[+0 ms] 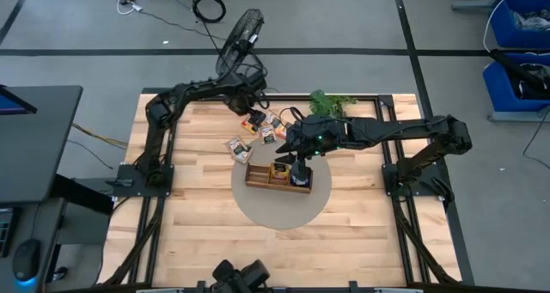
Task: Pick & Place Tea
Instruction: Put the yellow tea bag into the middle section of the wooden organizer
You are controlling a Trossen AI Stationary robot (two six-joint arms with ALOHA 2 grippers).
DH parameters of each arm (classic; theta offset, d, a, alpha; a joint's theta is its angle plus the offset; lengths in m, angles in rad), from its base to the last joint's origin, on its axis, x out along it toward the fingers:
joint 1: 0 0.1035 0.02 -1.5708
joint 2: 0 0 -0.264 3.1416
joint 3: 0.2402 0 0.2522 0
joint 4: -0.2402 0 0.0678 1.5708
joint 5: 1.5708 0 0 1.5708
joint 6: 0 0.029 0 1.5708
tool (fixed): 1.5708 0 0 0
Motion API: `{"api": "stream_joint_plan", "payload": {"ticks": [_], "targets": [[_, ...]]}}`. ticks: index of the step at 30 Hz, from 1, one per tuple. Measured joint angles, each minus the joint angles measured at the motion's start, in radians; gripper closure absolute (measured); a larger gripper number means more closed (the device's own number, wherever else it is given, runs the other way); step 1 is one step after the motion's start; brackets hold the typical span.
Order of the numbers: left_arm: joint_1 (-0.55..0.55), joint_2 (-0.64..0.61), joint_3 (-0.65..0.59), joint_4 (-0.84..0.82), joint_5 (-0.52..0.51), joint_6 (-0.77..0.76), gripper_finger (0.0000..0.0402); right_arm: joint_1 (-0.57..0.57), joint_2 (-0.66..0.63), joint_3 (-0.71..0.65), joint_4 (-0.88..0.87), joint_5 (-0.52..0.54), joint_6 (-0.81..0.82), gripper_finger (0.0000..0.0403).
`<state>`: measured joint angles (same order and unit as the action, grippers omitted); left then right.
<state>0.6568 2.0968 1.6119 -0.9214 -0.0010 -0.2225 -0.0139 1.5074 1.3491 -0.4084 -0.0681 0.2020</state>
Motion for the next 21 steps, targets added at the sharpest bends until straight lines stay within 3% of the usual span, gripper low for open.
{"api": "stream_joint_plan", "payload": {"ticks": [4,15,21], "targets": [[0.004,0.032,0.0,-0.002,0.064,0.0,0.0094,-0.002,0.0,0.0,0.003,0.0,0.0,0.0254],[-0.001,0.109,0.005,-0.041,0.084,0.039,0.0097,-0.002,0.0,0.0,0.003,0.024,0.0,0.0254],[-0.004,0.111,0.003,-0.038,0.073,0.052,0.0147,-0.002,0.0,0.0,0.003,0.027,0.0,0.0254]]}}
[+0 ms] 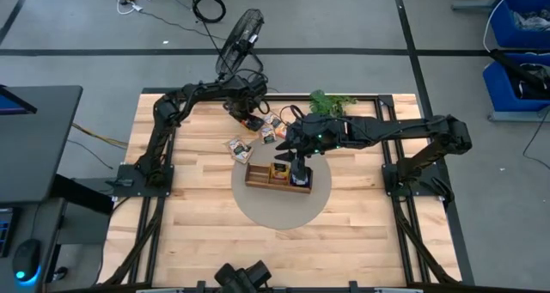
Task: Pick & Place Tea
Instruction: Put the yellow tea bag into the middle section of the wooden organizer
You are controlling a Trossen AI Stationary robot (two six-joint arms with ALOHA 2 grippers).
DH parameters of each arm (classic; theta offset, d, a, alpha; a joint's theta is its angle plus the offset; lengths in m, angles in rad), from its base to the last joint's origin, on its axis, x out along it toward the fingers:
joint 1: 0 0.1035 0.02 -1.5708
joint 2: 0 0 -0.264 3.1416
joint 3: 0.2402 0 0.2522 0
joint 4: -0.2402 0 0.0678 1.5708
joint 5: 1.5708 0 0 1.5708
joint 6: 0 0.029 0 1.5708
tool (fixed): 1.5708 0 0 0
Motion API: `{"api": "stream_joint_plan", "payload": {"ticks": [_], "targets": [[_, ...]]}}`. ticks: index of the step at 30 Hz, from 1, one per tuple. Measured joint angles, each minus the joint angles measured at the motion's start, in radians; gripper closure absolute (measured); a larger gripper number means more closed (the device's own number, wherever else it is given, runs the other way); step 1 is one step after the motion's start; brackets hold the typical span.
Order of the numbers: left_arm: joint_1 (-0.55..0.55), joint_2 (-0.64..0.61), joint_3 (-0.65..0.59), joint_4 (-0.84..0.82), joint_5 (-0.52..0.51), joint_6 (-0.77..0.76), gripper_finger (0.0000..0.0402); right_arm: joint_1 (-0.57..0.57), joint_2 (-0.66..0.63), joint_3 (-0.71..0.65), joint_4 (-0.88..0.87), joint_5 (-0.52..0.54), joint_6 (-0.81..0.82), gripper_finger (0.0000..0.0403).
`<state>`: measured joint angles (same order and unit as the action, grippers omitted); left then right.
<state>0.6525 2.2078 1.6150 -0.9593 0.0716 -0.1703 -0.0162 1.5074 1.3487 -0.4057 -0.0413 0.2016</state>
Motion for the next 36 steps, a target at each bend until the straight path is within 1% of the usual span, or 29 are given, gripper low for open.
{"api": "stream_joint_plan", "payload": {"ticks": [6,14,15,18,21,30,33,36], "targets": [[0.001,0.002,-0.002,-0.001,-0.031,0.009,0.0251,-0.002,0.0,0.0,0.0,0.031,-0.007,0.0254],[0.002,0.004,-0.002,0.003,-0.024,0.041,0.0384,-0.002,0.0,0.0,0.0,0.034,-0.009,0.0254],[0.002,0.002,-0.003,0.002,-0.023,0.047,0.0391,-0.002,0.0,0.0,0.0,0.034,-0.009,0.0254],[0.002,-0.01,-0.005,-0.003,-0.027,0.052,0.0392,-0.002,0.0,0.0,0.0,0.034,-0.015,0.0254],[0.0,-0.039,-0.011,-0.007,-0.053,0.052,0.0396,-0.002,0.0,0.0,0.0,0.043,-0.023,0.0254],[-0.001,-0.263,-0.008,0.014,-0.068,0.041,0.0397,-0.002,0.0,-0.001,0.012,0.126,-0.005,0.0254],[-0.008,-0.355,-0.006,0.037,-0.069,0.003,0.0397,-0.002,-0.002,-0.002,0.067,0.203,0.051,0.0254],[-0.026,-0.438,-0.007,0.104,-0.071,-0.059,0.0397,-0.002,-0.01,-0.002,0.159,0.336,0.102,0.0254]]}}
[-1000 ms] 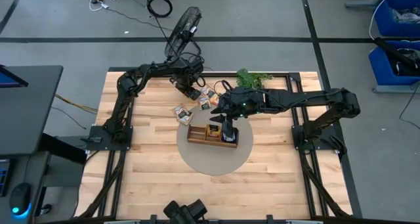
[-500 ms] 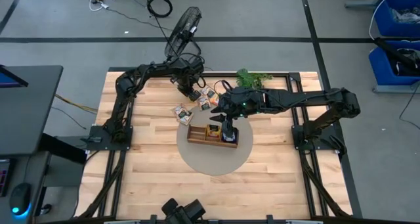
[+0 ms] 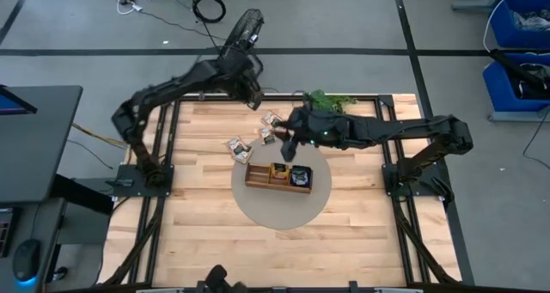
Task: Pick & Place Tea
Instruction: Put the yellow tea bag into the middle section of the wooden organizer
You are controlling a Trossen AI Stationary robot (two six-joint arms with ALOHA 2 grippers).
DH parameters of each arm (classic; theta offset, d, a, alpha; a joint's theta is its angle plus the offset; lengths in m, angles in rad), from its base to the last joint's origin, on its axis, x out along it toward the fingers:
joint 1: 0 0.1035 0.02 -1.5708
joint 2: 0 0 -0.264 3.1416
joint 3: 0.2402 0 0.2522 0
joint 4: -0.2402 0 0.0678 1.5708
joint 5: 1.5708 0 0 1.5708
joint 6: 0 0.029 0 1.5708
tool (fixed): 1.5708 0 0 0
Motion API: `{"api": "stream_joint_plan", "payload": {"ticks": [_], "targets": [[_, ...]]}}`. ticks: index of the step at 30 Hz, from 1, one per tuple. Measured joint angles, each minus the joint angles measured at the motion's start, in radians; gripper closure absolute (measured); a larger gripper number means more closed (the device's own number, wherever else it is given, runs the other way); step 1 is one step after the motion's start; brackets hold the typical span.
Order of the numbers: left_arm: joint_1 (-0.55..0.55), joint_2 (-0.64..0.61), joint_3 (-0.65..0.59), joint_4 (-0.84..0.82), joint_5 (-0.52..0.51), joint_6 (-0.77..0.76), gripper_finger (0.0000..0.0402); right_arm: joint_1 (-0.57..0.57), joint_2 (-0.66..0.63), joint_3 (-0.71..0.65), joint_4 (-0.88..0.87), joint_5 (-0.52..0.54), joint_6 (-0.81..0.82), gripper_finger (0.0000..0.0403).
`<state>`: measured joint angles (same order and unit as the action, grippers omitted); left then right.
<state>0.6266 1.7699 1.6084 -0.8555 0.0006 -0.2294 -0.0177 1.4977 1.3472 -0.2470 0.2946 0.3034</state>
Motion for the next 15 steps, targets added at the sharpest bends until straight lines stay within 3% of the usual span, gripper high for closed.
{"api": "stream_joint_plan", "payload": {"ticks": [6,10,15], "targets": [[-0.061,-0.149,0.002,0.194,-0.016,-0.121,0.0396,-0.001,-0.006,0.0,0.2,0.3,-0.105,0.0254],[-0.118,-0.218,0.002,0.288,-0.058,-0.13,0.0398,0.0,-0.006,0.0,0.289,0.325,-0.311,0.0254],[-0.181,-0.257,0.002,0.343,-0.087,-0.143,0.0398,-0.008,-0.006,0.0,0.307,0.325,-0.356,0.0252]]}}
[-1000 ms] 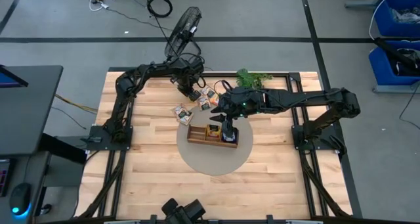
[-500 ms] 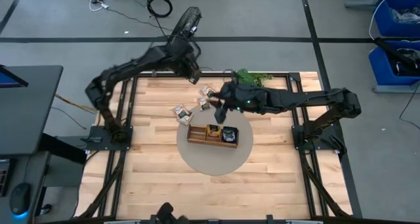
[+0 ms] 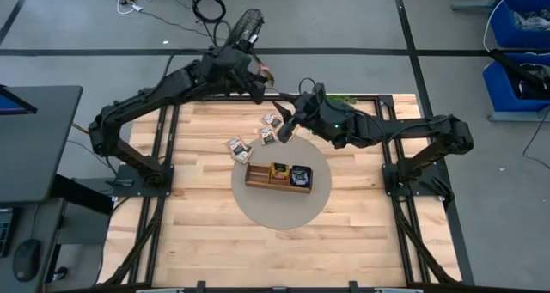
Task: Pick & Place Tea
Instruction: Put the yellow tea bag into the middle section of the wooden organizer
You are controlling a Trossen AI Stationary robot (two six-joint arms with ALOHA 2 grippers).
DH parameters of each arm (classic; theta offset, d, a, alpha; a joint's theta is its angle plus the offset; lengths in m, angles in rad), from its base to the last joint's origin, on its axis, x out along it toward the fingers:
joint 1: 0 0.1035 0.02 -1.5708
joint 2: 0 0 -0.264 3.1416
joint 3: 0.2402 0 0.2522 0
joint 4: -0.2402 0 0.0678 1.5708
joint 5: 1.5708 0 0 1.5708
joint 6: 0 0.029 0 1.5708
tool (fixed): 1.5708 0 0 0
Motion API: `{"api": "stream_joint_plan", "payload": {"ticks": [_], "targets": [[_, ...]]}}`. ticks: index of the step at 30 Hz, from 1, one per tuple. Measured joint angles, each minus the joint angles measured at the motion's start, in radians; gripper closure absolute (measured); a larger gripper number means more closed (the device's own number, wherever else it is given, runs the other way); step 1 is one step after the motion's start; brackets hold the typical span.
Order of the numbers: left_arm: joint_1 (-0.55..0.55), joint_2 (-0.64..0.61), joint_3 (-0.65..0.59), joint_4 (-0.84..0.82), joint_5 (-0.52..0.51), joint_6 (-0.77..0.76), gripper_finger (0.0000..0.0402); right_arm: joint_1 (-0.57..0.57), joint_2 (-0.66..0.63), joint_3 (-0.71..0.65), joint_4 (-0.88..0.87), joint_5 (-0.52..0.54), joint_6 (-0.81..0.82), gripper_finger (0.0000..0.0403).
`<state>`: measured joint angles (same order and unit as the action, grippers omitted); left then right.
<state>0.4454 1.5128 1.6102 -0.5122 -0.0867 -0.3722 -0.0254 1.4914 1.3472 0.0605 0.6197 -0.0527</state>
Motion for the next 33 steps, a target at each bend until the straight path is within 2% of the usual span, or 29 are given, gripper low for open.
{"api": "stream_joint_plan", "payload": {"ticks": [6,14,19,24,26,29,30,33], "targets": [[-0.07,-0.008,0.0,0.043,-0.003,-0.017,0.0398,-0.022,0.0,0.0,0.0,0.001,0.097,0.023],[-0.122,-0.007,0.0,0.06,-0.04,-0.029,0.0398,-0.043,0.0,0.0,0.003,0.001,0.147,0.019],[-0.125,-0.007,0.0,0.059,-0.045,-0.028,0.0398,-0.05,0.0,0.0,0.002,0.001,0.179,0.0194],[-0.124,-0.007,0.0,0.058,-0.048,-0.013,0.0398,-0.05,0.0,0.0,0.002,0.017,0.18,0.0247],[-0.124,-0.007,0.0,0.057,-0.048,-0.011,0.0399,-0.05,0.0,0.0,0.001,0.016,0.176,0.0289],[-0.124,-0.007,0.0,0.055,-0.048,-0.009,0.0398,-0.05,0.0,0.0,-0.001,-0.006,0.171,0.0372],[-0.124,-0.007,0.0,0.052,-0.048,-0.009,0.0397,-0.05,0.0,0.0,0.0,-0.023,0.163,0.0387],[-0.123,-0.007,0.0,0.051,-0.049,-0.002,0.0397,-0.051,0.0,0.0,0.002,-0.037,0.153,0.0395]]}}
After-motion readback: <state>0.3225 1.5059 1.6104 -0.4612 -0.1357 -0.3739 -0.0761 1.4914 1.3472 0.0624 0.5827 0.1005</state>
